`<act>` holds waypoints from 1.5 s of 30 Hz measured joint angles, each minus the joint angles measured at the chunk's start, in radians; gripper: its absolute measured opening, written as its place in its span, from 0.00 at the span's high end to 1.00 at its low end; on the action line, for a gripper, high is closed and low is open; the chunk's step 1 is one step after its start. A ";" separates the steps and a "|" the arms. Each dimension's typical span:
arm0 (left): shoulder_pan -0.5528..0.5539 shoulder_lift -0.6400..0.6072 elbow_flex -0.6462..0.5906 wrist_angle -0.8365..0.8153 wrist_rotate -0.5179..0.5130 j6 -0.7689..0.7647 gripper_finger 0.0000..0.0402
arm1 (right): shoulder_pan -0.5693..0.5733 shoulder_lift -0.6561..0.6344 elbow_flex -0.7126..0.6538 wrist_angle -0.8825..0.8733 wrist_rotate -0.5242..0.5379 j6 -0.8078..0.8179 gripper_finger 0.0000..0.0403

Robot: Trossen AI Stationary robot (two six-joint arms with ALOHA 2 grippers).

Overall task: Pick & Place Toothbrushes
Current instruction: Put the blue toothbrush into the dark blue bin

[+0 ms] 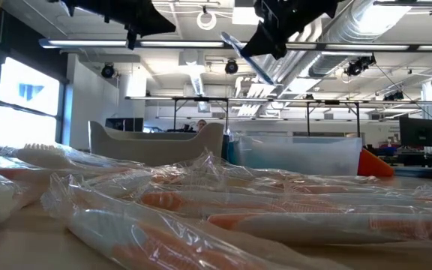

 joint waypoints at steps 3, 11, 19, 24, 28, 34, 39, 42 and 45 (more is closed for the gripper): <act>0.025 0.008 0.000 0.000 0.050 -0.007 1.00 | -0.024 0.000 0.000 0.037 -0.016 0.000 0.97; 0.139 0.051 0.000 0.010 0.223 -0.084 1.00 | -0.044 0.040 0.000 0.142 -0.093 0.053 0.97; 0.173 0.097 0.000 0.144 0.406 -0.028 1.00 | -0.029 0.059 0.000 0.197 -0.100 0.087 0.97; 0.172 0.095 0.000 0.162 0.368 0.005 1.00 | -0.025 0.059 0.000 0.255 -0.095 0.089 0.97; 0.172 0.096 0.000 0.162 0.335 0.005 1.00 | -0.024 0.059 0.000 0.281 -0.096 0.113 0.97; 0.172 0.096 0.000 0.160 0.307 0.005 0.90 | -0.017 0.059 0.000 0.285 -0.069 0.111 0.97; 0.172 0.118 0.000 0.173 0.337 0.019 0.77 | -0.017 0.059 0.000 0.334 -0.071 0.115 0.97; 0.169 0.143 0.000 0.196 0.375 0.032 0.72 | -0.017 0.058 0.000 0.360 -0.073 0.115 0.97; 0.150 0.176 0.000 0.259 0.384 0.031 0.70 | -0.017 0.058 0.000 0.360 -0.080 0.115 0.97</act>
